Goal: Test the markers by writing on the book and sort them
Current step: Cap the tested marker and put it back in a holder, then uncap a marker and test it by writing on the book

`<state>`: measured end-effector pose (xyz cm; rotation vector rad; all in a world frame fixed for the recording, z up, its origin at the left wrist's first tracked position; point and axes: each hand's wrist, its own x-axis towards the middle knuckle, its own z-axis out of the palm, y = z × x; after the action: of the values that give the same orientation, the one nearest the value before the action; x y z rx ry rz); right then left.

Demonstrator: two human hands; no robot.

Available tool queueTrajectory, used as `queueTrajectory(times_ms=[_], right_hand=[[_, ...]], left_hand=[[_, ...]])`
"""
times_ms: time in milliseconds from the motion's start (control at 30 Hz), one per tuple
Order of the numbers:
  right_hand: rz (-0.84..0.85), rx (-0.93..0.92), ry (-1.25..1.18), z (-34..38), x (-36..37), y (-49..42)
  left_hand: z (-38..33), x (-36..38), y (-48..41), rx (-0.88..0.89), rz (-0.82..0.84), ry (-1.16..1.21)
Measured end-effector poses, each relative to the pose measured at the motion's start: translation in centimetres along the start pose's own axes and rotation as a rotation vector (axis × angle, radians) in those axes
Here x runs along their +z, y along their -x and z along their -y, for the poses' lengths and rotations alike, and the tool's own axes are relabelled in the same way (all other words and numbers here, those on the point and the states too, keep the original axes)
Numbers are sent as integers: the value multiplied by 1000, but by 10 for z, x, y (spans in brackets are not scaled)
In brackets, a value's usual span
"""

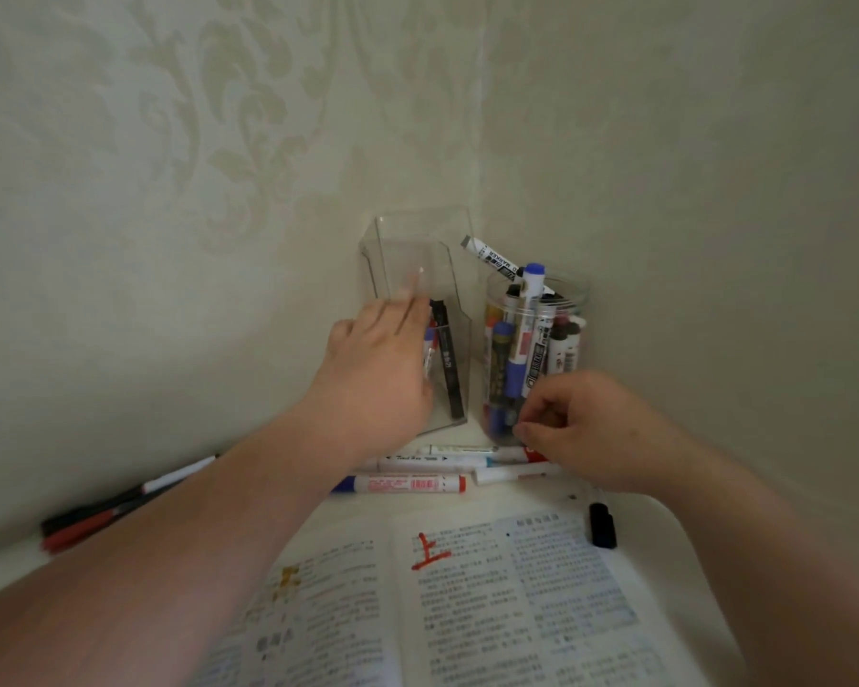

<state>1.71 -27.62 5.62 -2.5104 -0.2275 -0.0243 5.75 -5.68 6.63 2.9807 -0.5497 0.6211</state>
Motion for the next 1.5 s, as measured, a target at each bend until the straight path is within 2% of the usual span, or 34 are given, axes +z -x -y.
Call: queueTrajectory(times_ms=[67,100,233,333,467,533,667,767,867,933,1067,1200,1267,1367,1500], right_hand=[[27,-15,59,0,2,0],[40,-24,94,0,2,1],[48,35,209,2,-5,2],[53,146,290,-2,-15,3],[194,289,218,-6,-21,8],[263,354,208,-5,-17,8],[309,353,355,5,-10,8],[274,308,380,19,-19,20],[303,229,312,36,-16,31],[318,170,195,47,-4,33],[245,47,-373,65,27,33],[165,-35,-717,67,50,30],[148,-61,-757,63,53,27],[134,-130,-675,56,52,24],[170,-212,-721,52,62,26]], left_hand=[[-2,0,-1,-12,73,-30],[-3,-1,-1,-8,53,8],[-3,-1,14,85,-149,179],[1,1,37,140,-207,207],[8,-3,72,243,-280,230],[10,-5,88,200,-215,318],[18,0,112,-29,-20,600],[23,12,120,-95,-46,666],[20,20,124,-58,-106,703],[16,22,126,24,-82,707],[11,22,131,151,-7,605],[13,23,127,95,-60,618],[17,24,123,102,-94,604],[17,26,123,113,-89,603],[12,26,126,119,-60,736]])
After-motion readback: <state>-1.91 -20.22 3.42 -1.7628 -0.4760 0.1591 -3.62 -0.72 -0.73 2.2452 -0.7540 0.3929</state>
